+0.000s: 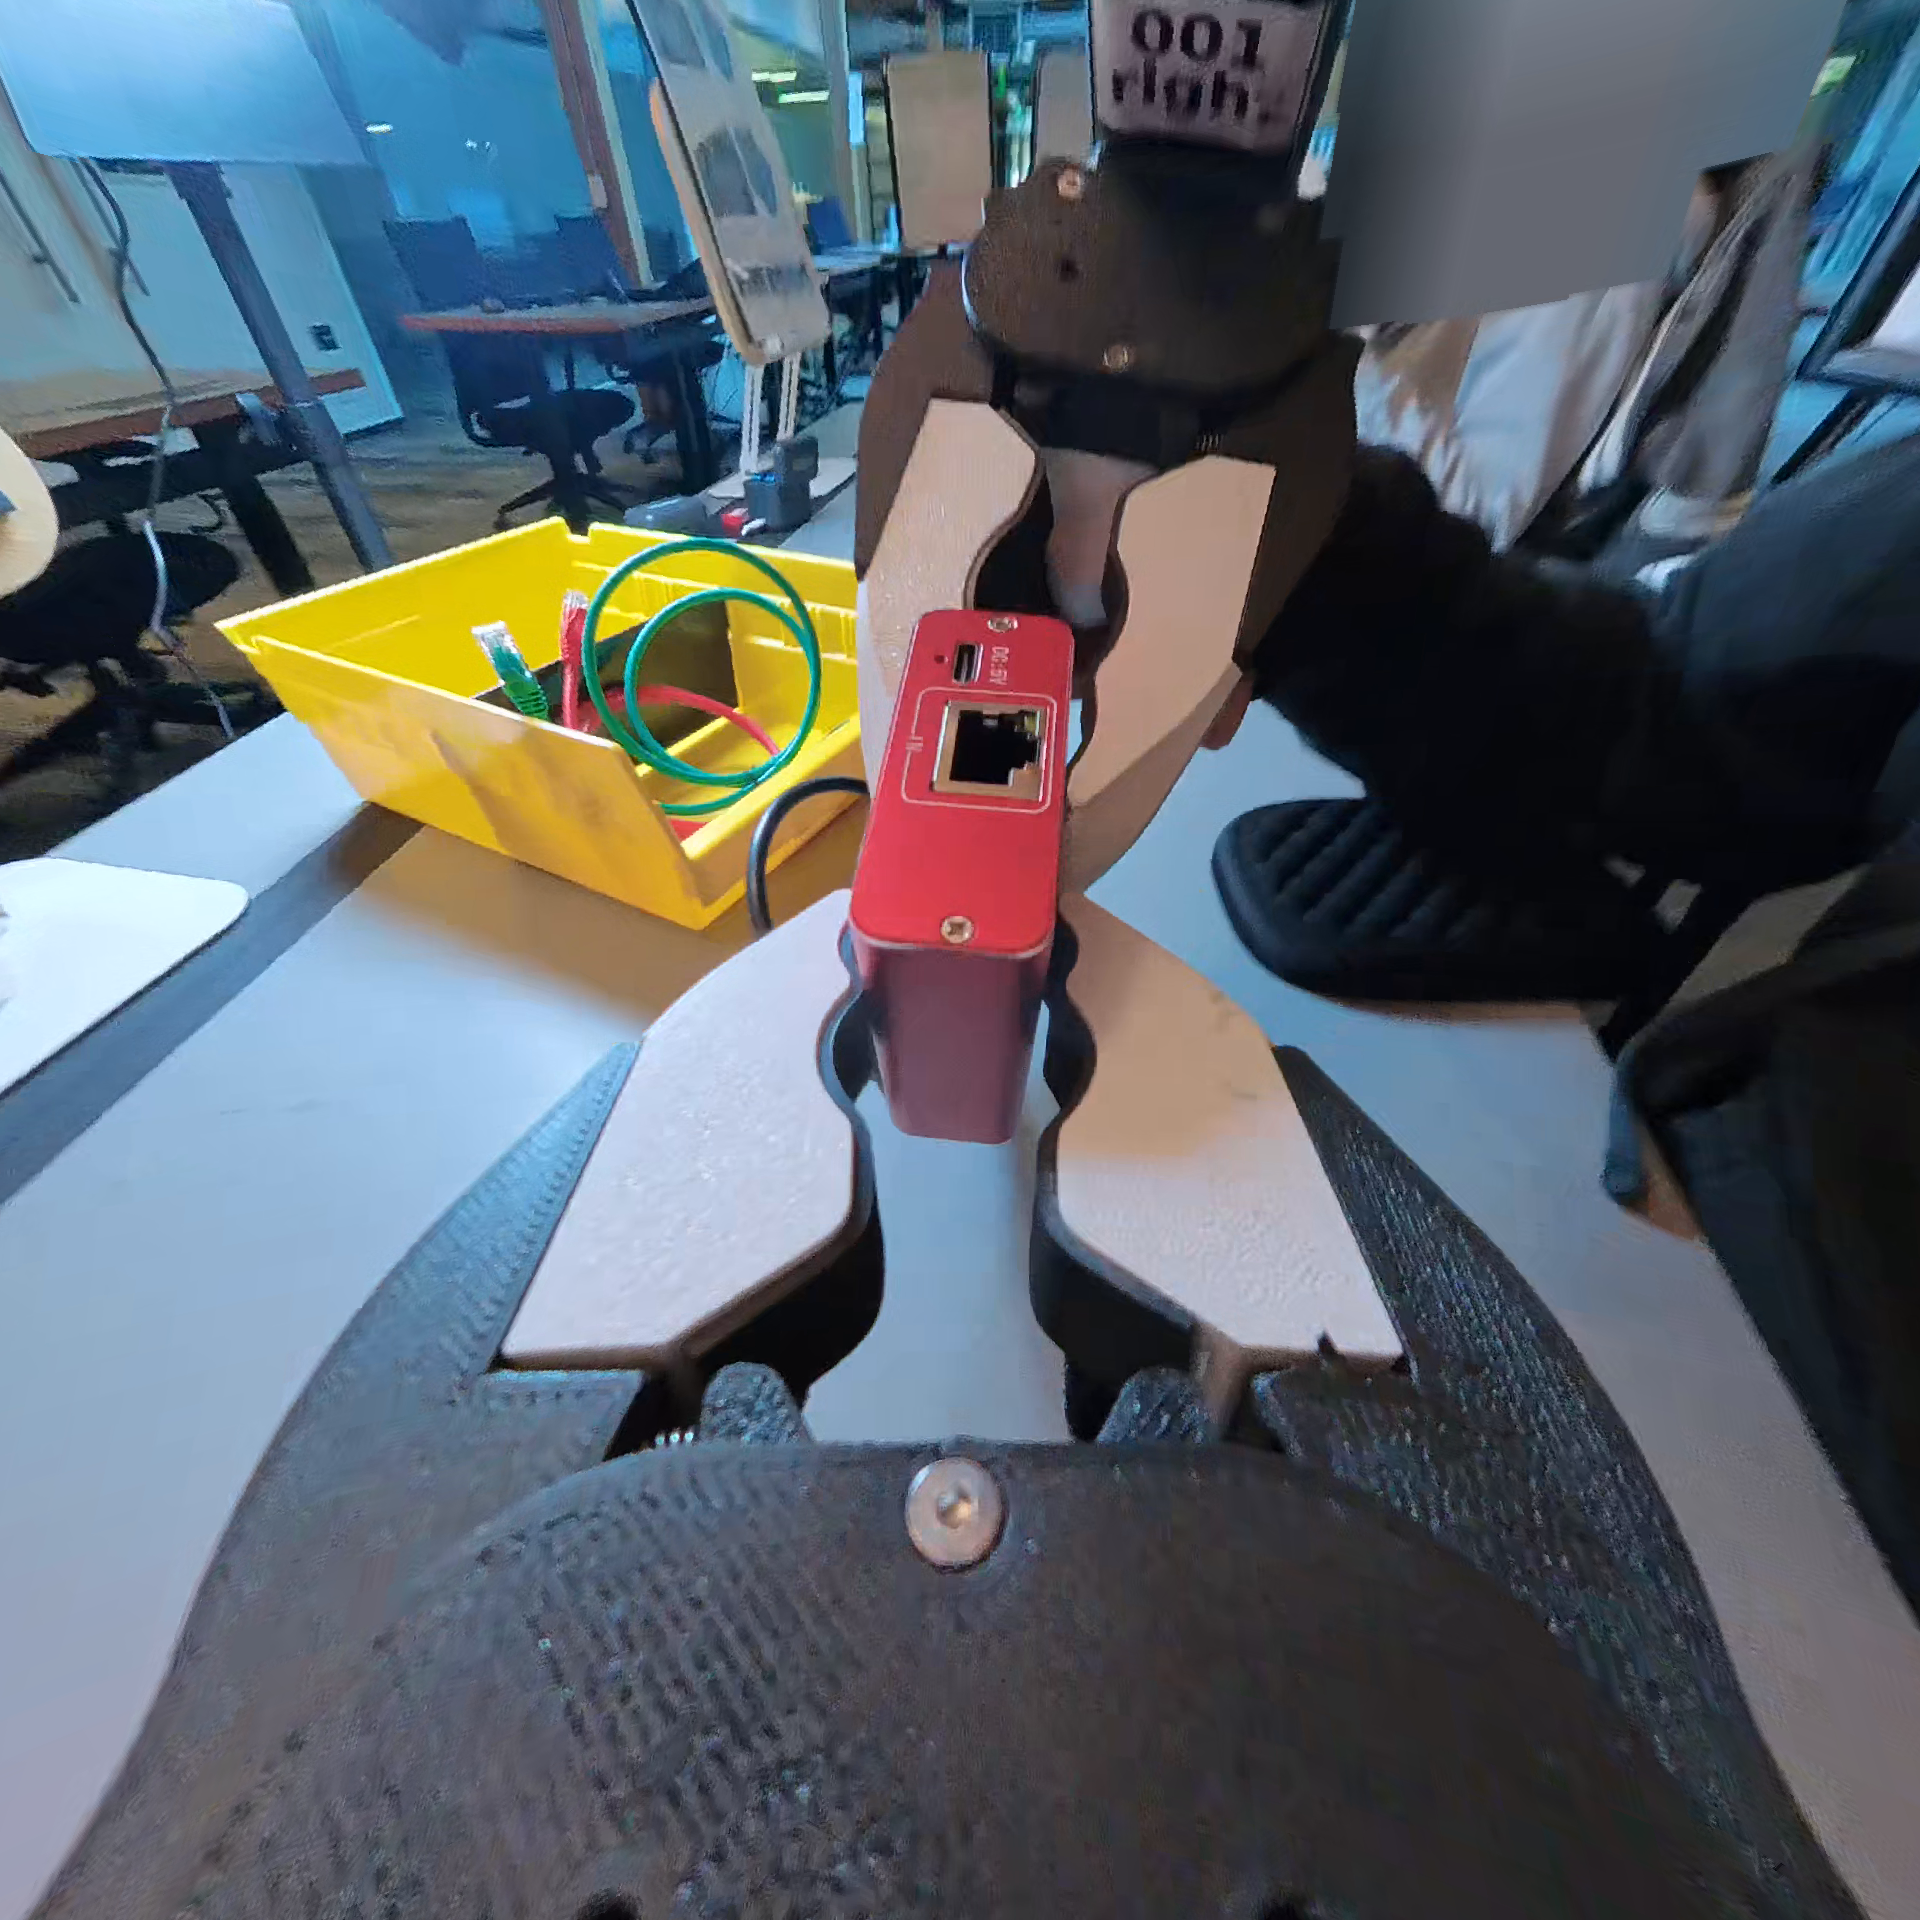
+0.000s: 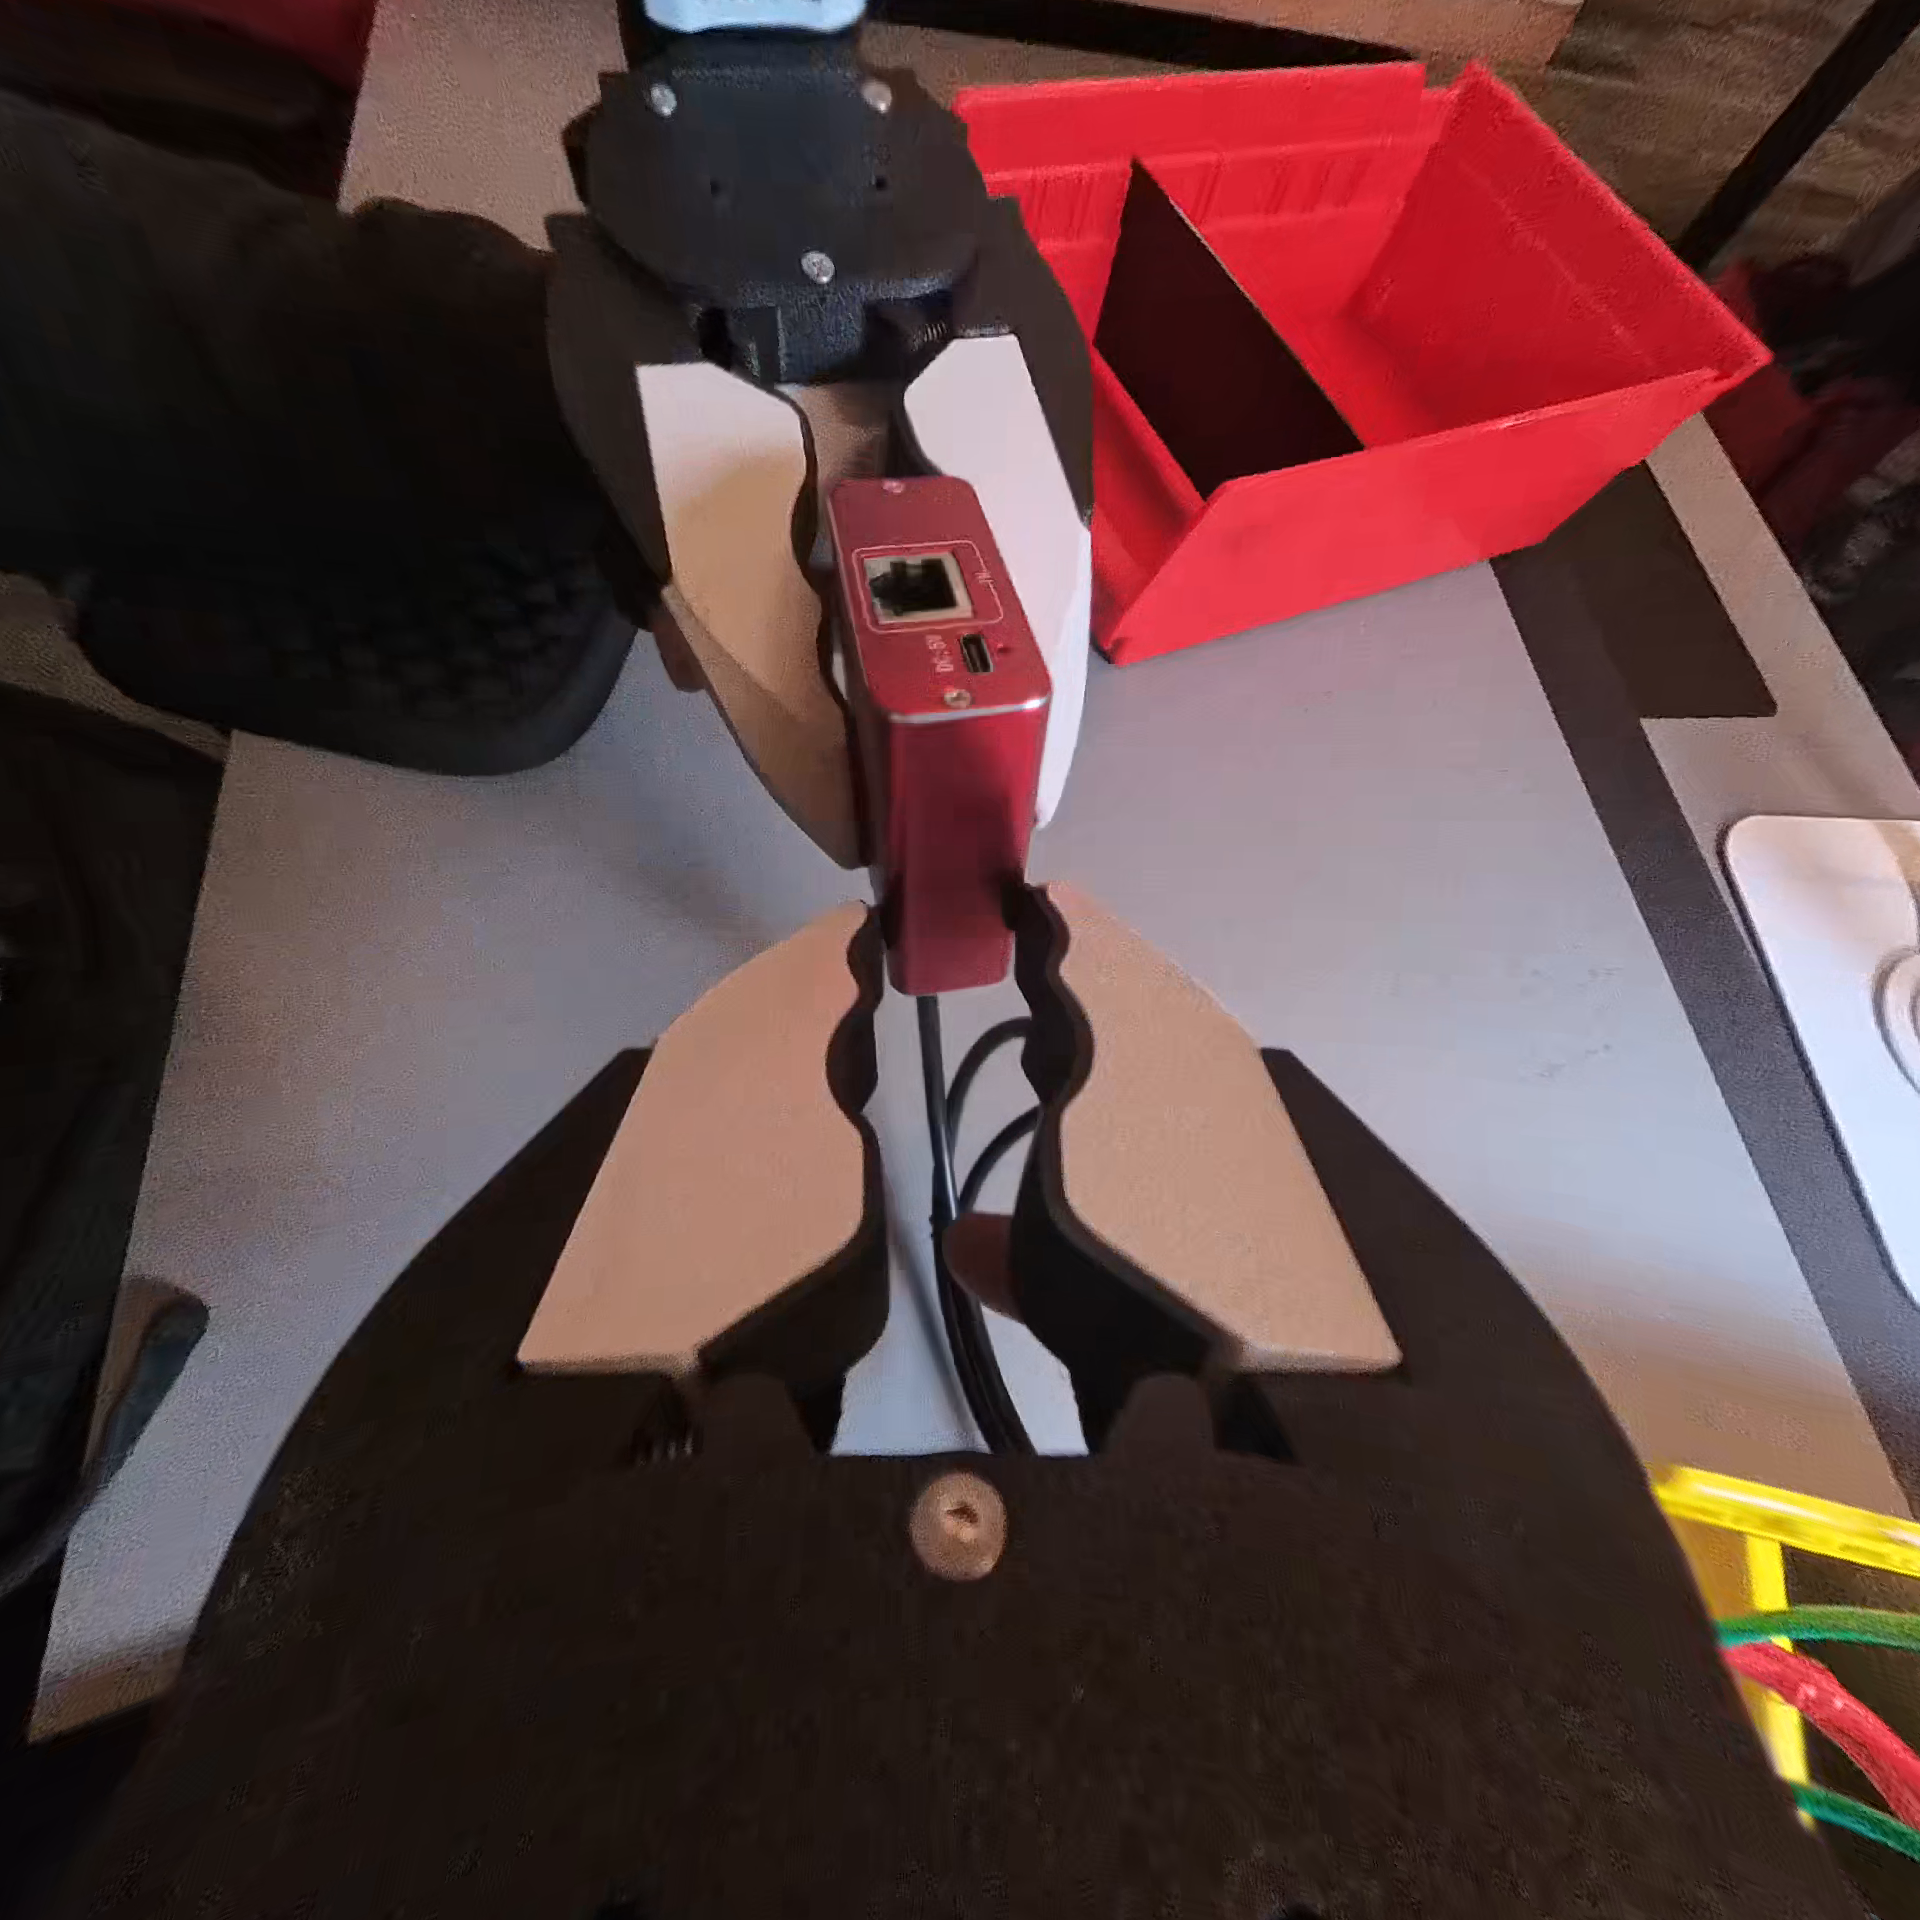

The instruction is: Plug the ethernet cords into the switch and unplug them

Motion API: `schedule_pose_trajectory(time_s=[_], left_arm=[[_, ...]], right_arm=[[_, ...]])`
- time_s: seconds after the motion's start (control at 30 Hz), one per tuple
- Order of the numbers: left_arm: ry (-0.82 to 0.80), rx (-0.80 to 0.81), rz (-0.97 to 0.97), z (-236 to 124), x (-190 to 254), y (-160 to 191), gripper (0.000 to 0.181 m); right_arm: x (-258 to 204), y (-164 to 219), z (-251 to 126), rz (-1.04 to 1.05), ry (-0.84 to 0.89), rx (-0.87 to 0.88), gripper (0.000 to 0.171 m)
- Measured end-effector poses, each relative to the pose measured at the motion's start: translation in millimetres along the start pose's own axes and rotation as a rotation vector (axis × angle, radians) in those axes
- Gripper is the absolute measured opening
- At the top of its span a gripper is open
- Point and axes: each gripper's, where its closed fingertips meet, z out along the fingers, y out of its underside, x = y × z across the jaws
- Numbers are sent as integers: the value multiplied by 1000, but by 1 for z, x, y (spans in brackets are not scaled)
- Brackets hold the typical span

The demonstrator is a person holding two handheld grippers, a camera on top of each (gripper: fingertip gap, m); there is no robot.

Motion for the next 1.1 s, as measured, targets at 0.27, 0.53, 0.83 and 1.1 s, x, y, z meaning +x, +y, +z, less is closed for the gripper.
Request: schedule_pose_trajectory(time_s=[0.27, 0.53, 0.83, 1.1], left_arm=[[-38, 180, -39, -14, -10, -28, 27], [-25, 333, -144, -26, -17, -40, 27], [-76, 378, -157, -33, -21, -47, 27], [-172, 306, -73, -33, -28, -40, 27]], right_arm=[[11, -22, -8, 78, -34, 293, 28], [5, -34, 21, 183, -119, 437, 17], [11, -44, 22, 285, -72, 521, 13], [19, -39, 33, 336, 19, 493, 13]])
